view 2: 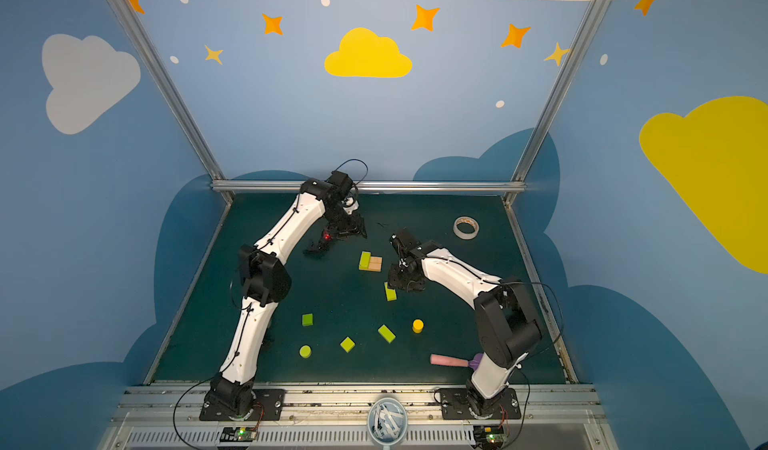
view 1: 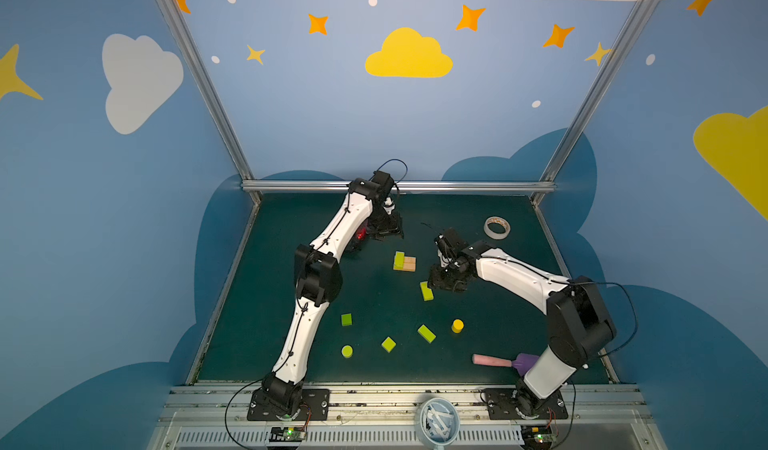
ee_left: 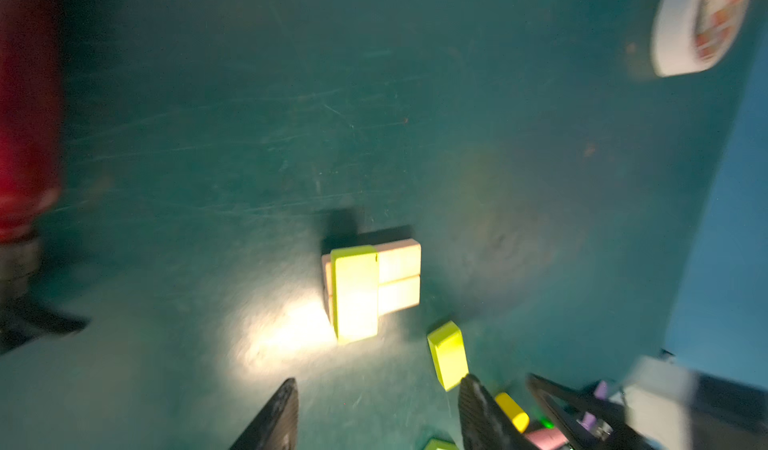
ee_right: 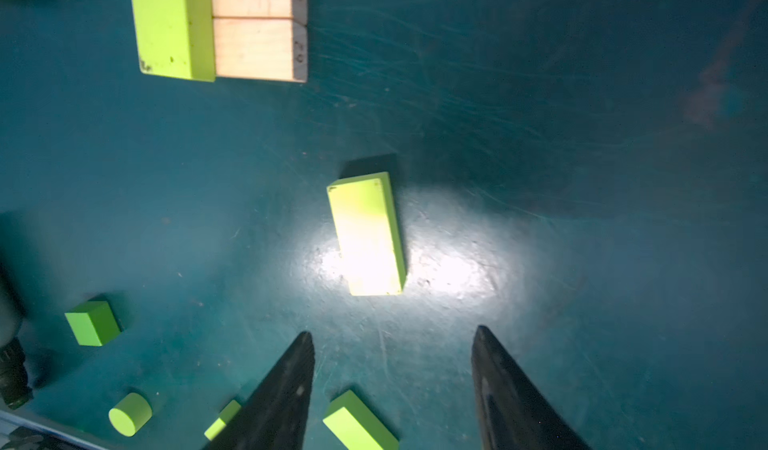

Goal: Build the wood block tower
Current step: 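Lift the left gripper away while the right gripper closes on a lime-green block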

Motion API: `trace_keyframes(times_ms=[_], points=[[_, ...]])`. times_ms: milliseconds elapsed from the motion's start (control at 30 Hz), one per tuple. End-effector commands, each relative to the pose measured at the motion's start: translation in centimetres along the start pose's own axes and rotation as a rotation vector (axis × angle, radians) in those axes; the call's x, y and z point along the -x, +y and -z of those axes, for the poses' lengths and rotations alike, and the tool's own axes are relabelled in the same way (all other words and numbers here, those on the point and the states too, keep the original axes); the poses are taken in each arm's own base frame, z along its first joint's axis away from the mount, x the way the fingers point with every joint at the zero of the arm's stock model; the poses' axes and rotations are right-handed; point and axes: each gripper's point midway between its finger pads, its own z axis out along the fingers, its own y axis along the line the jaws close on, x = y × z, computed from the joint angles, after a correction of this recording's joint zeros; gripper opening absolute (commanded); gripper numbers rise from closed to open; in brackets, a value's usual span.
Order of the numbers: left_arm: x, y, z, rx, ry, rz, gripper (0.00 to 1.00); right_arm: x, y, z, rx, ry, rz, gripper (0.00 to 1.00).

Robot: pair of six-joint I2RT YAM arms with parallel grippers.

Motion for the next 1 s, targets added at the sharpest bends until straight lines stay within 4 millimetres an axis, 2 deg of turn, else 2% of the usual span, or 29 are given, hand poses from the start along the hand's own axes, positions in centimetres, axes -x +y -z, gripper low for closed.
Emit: trace_keyframes(times_ms=[0, 267, 400, 633, 967], points=[[0.2, -1.8, 3.7, -0.099, -0.080, -0.046, 0.61, -0.1, 0.0, -0.3, -0.029, 0.032, 0.012, 0.60], [-2.3, -1.4, 9.1, -0.235, -0.255, -0.034, 0.60, 0.3, 1.1, -1.2, -0.104, 0.069, 0.093, 0.60], [-4.8, -0.6, 10.8, -0.258, -0.327, -0.024, 0.61, 0.2, 0.8, -2.2, -0.157, 0.100, 0.125, 0.60], [-8.7, -0.2, 13.2, -0.287, -0.401, -0.028, 0.59, -0.1, 1.0, -3.4, -0.163, 0.116, 0.137, 0.60], [-10.8, 0.5, 14.5, -0.276, -0.462, -0.038, 0.59, -0.5, 1.0, -4.4, -0.182, 0.130, 0.140, 0.54]])
